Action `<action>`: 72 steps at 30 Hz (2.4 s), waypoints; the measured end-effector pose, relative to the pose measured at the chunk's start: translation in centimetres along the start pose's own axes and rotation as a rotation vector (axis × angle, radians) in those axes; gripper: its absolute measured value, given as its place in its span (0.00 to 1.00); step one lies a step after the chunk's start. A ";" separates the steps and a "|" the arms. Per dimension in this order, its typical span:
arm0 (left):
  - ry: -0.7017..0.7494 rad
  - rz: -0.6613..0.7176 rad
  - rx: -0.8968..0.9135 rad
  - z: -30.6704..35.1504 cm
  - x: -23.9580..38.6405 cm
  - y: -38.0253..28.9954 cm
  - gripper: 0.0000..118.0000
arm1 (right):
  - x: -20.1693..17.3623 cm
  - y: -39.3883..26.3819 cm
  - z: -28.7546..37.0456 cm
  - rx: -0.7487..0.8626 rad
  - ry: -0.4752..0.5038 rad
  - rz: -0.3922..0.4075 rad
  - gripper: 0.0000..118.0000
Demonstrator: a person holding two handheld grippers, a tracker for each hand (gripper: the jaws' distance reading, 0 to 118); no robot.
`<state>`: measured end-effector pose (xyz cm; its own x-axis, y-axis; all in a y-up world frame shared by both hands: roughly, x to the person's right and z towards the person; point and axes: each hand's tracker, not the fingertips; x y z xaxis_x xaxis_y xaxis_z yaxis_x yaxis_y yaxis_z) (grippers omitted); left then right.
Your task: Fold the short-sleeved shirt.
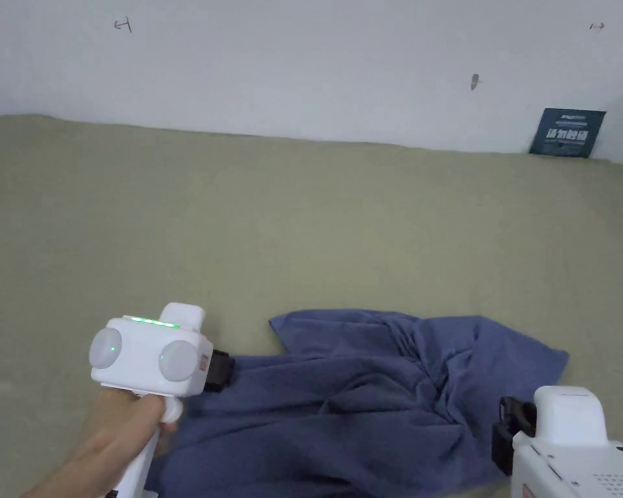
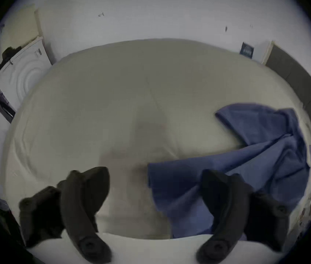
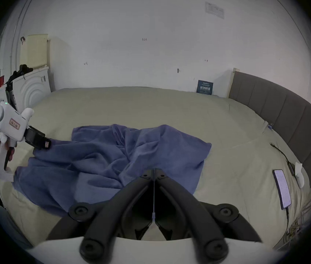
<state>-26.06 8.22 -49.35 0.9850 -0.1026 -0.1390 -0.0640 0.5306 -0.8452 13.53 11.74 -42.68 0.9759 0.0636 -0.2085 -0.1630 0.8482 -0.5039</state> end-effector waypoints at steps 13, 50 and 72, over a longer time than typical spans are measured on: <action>-0.189 0.104 -0.033 2.2 -0.8 0.5 0.04 | 12.6 6.7 -12.2 -0.264 -0.097 -0.151 0.01; 0.105 0.181 0.458 34.5 -14.8 3.6 0.04 | 12.9 22.8 11.3 0.172 -0.062 -0.134 0.03; 0.382 0.217 0.559 26.7 -13.5 26.8 0.04 | 10.4 41.3 -3.7 0.260 -0.204 -0.096 0.03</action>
<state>-36.81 46.25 -56.36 0.8274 -0.1795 -0.5321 -0.0596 0.9141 -0.4011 16.46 45.49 -68.78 0.9982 0.0579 0.0144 -0.0517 0.9595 -0.2771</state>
